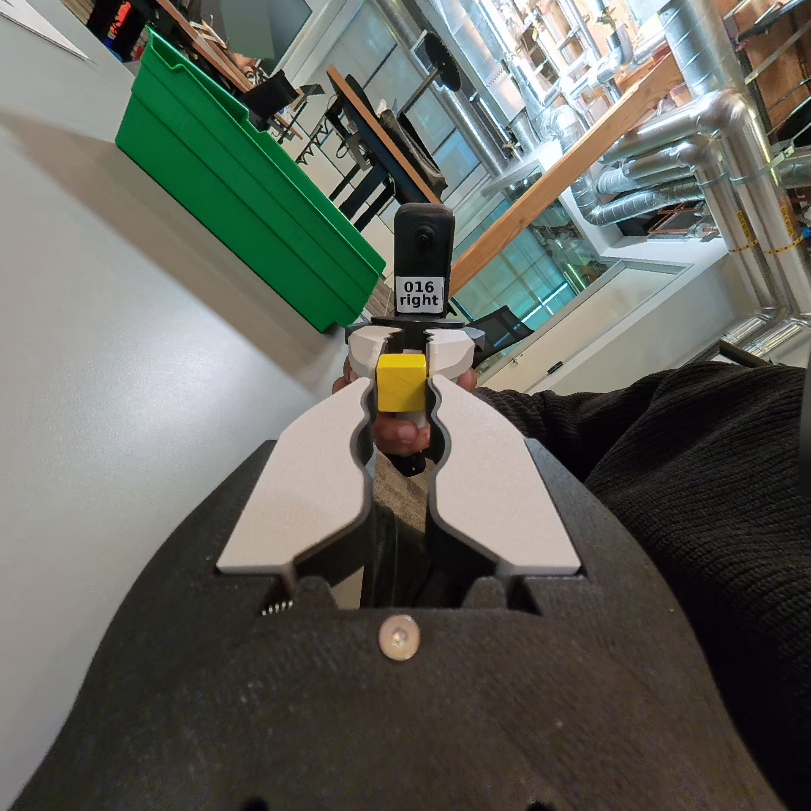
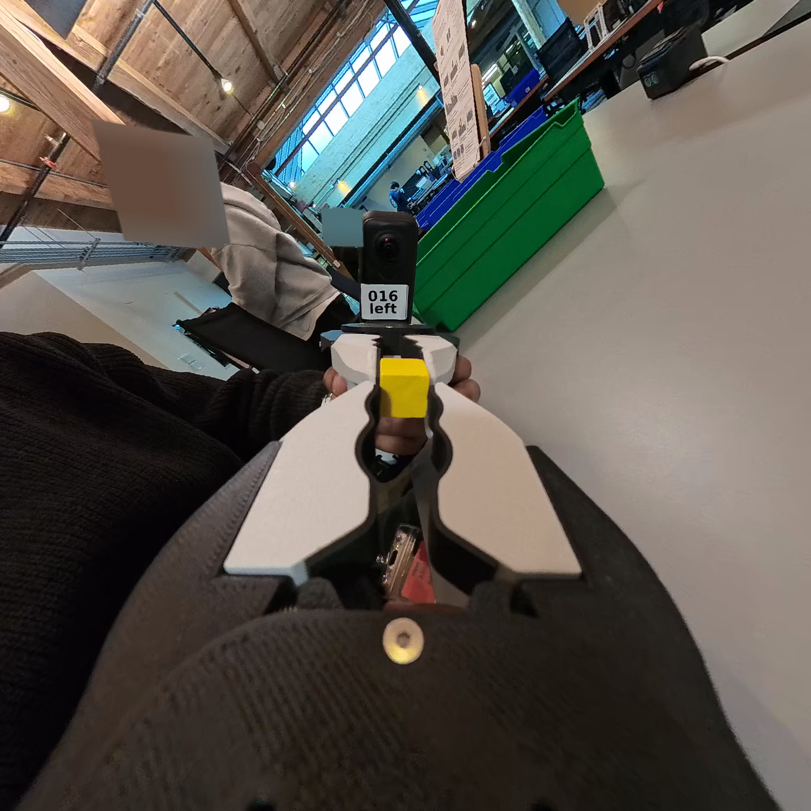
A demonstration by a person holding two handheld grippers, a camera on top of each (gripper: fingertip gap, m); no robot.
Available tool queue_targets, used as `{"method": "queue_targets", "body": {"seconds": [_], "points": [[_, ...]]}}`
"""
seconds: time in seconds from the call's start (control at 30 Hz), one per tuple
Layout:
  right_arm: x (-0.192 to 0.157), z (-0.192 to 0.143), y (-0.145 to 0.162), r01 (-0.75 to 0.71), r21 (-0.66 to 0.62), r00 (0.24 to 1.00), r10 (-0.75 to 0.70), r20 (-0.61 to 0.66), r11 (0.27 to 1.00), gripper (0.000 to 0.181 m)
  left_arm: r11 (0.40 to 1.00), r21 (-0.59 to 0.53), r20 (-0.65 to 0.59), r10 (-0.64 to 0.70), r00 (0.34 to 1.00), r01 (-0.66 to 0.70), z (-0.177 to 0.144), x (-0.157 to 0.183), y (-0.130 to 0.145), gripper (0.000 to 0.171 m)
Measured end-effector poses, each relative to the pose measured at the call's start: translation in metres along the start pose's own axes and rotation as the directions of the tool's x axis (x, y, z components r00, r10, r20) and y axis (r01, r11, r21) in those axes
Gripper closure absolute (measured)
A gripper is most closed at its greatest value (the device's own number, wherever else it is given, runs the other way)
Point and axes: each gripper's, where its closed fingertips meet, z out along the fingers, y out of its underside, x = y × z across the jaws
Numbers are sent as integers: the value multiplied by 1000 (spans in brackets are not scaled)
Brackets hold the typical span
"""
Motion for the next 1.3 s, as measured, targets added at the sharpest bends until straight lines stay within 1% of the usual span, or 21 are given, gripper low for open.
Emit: {"method": "queue_targets", "body": {"seconds": [0.2, 0.6, 0.67, 0.73, 0.83, 0.9, 0.97, 1.0, 1.07, 1.1, 1.13, 1.17, 1.23, 1.3], "points": [[0, 0, 1, -23, -1, 1000, 23, 12, 1000, 160, 1000, -4, -1, -3, 1000, 3, 0, 0, 1, 151], [0, 0, 2, -18, -16, 1000, 18, -1, 1000, 160, 1000, 3, -1, 2, 1000, -2, 0, -1, 1, 150], [0, 0, 1, -11, -16, 1000, 10, -6, 1000, 160, 1000, 5, -5, 9, 1000, -9, 0, 0, 1, 145], [0, -1, -1, -6, -11, 1000, 6, -9, 1000, 160, 1000, -18, -12, 17, 1000, -17, 0, 1, 3, 135], [-1, -3, -3, -1, -3, 1000, 1, -9, 1000, 160, 998, -52, -6, 23, 1000, -24, 0, -1, 6, 130], [-4, -5, -8, 17, 9, 1000, -17, -10, 1000, 160, 998, -58, -1, 28, 1000, -28, 0, -2, 6, 130], [-10, -12, -24, 64, 45, 998, -63, -23, 997, 160, 998, -59, -4, 24, 1000, -24, -1, -2, 6, 130], [-15, -20, -38, 88, 79, 996, -86, -31, 993, 160, 998, -57, -1, 20, 1000, -20, -1, -3, 6, 130], [-23, -49, -78, 174, 167, 984, -165, -66, 970, 160, 999, -46, 3, 13, 1000, -13, -2, -3, 3, 131], [-23, -69, -100, 251, 193, 966, -231, -119, 948, 160, 999, -36, 6, 10, 1000, -10, -2, -3, 1, 132], [-18, -92, -122, 338, 191, 932, -301, -202, 921, 160, 1000, -27, 10, 9, 1000, -9, -3, -4, -1, 133], [-11, -115, -142, 422, 165, 883, -363, -296, 892, 160, 1000, -19, 15, 9, 1000, -8, -4, -4, -2, 134], [8, -159, -176, 546, 44, 764, -475, -437, 837, 160, 1000, -14, 24, 12, 1000, -11, -5, -5, -4, 135], [40, -198, -196, 589, -162, 631, -575, -520, 792, 160, 1000, -12, 30, 11, 999, -11, -3, -7, -5, 136]]}}
